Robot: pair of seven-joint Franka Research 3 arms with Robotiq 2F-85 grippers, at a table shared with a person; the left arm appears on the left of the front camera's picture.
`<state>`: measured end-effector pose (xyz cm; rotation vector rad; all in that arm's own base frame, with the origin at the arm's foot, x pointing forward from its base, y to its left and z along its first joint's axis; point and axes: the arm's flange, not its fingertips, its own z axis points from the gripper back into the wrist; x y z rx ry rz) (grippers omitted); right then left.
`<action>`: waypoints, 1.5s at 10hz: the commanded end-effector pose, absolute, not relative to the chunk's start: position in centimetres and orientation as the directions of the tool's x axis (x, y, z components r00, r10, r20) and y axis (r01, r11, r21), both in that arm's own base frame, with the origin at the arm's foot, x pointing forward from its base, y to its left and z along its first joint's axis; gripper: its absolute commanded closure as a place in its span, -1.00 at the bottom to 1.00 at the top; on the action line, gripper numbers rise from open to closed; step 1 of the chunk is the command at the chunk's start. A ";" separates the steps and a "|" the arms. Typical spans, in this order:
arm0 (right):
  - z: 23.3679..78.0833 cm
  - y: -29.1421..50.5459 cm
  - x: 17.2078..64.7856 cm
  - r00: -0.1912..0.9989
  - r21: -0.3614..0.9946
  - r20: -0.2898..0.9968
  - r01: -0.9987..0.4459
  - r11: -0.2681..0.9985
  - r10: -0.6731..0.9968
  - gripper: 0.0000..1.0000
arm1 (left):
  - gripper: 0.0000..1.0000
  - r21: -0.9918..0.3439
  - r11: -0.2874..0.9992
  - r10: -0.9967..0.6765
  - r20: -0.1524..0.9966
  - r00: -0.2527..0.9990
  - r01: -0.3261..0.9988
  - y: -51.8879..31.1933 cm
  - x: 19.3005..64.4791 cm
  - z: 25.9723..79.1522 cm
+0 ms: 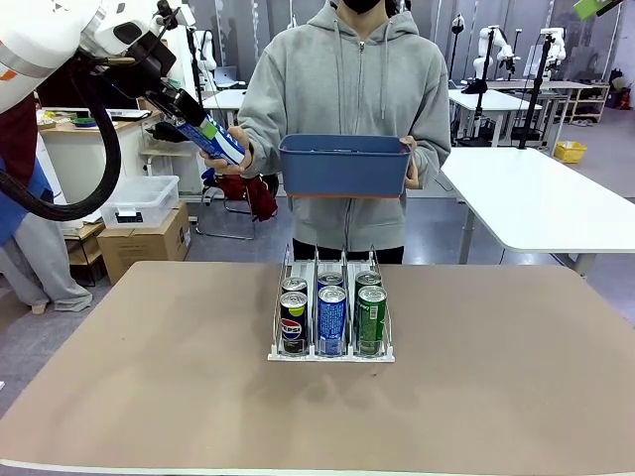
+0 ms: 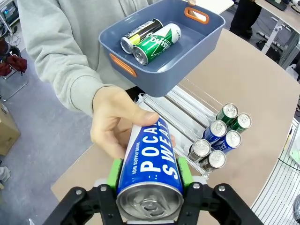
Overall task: Fill the beverage cans into the dispenser.
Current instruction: Place the picked Ionic drink in the line of the Automatic Can Dispenser with the same cans.
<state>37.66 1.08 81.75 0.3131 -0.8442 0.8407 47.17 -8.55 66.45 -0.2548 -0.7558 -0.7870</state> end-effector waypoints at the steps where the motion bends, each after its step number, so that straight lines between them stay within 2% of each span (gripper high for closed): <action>1: 81.6 1.1 37.5 0.377 -0.070 0.762 -0.761 0.645 0.527 -1.00 | 1.00 0.070 0.688 -0.551 0.697 0.458 0.722 -8.4 47.2 66.5; 15: 81.6 1.1 37.5 0.377 -0.070 0.762 -0.761 0.645 0.527 -1.00 | 1.00 0.070 0.688 -0.551 0.697 0.458 0.722 -8.4 47.2 66.5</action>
